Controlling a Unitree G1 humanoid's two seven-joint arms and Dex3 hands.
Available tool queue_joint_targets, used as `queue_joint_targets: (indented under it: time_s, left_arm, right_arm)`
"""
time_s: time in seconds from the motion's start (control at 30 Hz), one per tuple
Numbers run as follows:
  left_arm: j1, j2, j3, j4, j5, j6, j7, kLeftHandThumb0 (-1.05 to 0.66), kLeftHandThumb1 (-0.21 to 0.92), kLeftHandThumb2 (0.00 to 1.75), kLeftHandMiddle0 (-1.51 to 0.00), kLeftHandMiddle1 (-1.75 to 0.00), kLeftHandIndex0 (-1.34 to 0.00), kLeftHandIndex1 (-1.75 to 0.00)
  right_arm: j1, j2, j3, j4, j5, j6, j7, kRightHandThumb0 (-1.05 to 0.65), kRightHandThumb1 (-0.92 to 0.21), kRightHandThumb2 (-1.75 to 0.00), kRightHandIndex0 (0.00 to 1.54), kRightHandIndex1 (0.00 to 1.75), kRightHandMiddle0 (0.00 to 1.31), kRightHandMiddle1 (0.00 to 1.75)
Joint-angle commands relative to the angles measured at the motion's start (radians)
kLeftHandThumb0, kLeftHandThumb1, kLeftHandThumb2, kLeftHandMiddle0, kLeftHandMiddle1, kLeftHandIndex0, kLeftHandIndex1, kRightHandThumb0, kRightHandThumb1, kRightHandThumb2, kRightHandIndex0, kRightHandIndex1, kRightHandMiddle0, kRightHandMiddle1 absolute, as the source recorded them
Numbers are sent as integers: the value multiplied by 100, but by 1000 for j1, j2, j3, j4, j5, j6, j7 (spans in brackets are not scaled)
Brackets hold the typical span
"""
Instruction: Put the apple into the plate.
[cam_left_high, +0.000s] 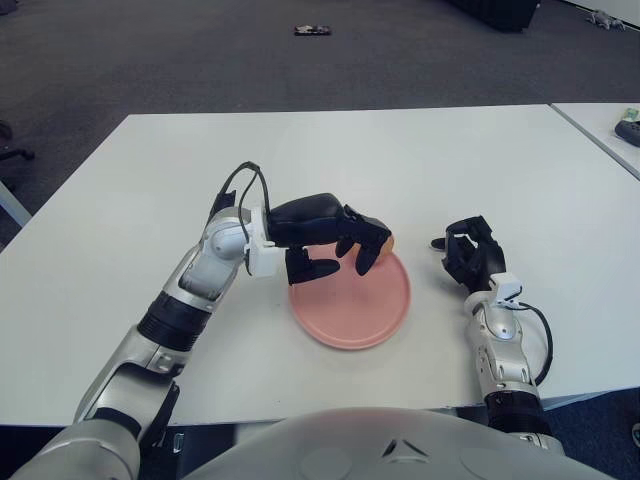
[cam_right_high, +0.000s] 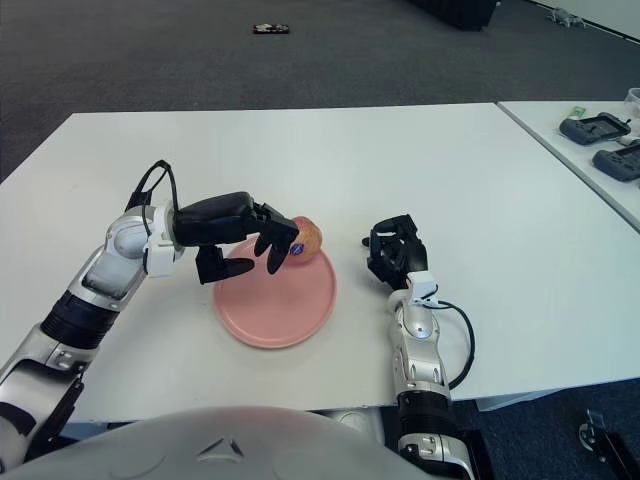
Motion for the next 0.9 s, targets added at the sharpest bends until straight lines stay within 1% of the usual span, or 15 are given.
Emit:
queue_joint_targets:
  time_s: [0.0, 0.13, 0.27, 0.4, 0.47, 0.5, 0.6, 0.67, 0.73, 0.87]
  left_arm:
    - [17, -14, 20, -18, -15, 55, 37, 0, 7, 159, -81, -169, -57, -175]
    - [42, -45, 45, -29, -41, 118, 83, 0, 1, 165, -84, -173, -65, -169]
    - [63, -81, 80, -13, -45, 140, 152, -1, 2, 160, -83, -174, -69, -158]
    - [76, -120, 115, 11, -56, 169, 214, -1, 6, 154, -80, -175, -68, -153]
    - [81, -138, 134, 37, -52, 163, 252, -1, 8, 152, -79, -175, -68, -152]
    - [89, -158, 146, 51, -55, 148, 283, -1, 9, 150, -78, -175, -68, -151]
    - [104, -199, 167, 71, -66, 124, 336, -1, 16, 143, -73, -175, -62, -152]
    - [111, -226, 186, 93, -93, 113, 362, -1, 19, 140, -71, -175, -59, -154]
    - [112, -253, 199, 107, -91, 89, 402, -1, 22, 138, -69, -175, -54, -158]
    - [110, -270, 214, 128, -86, 67, 431, -1, 26, 138, -66, -175, -47, -166]
  right_arm:
    - [2, 2, -5, -20, 3, 16, -7, -36, -79, -71, 47, 123, 27, 175]
    - [3, 2, -4, -24, 4, 25, -6, -36, -82, -67, 47, 124, 25, 175]
    - [3, 0, -3, -23, 8, 24, 0, -36, -83, -66, 47, 124, 24, 175]
    - [0, -2, -3, -16, 6, 14, 2, -35, -83, -65, 47, 124, 24, 175]
    - [-1, -2, -4, -14, 5, 11, 2, -36, -83, -66, 47, 124, 24, 175]
    - [0, -2, -4, -12, 4, 9, 1, -36, -83, -66, 47, 124, 25, 175]
    - [0, -3, -4, -8, 2, 6, 0, -36, -82, -67, 47, 123, 25, 175]
    - [1, -3, -4, -10, 3, 8, -1, -36, -82, -67, 47, 123, 25, 175]
    - [2, -3, -5, -11, 5, 8, 1, -36, -81, -68, 47, 123, 25, 175]
    - [2, -2, -5, -11, 7, 5, 3, -36, -80, -70, 48, 124, 26, 175]
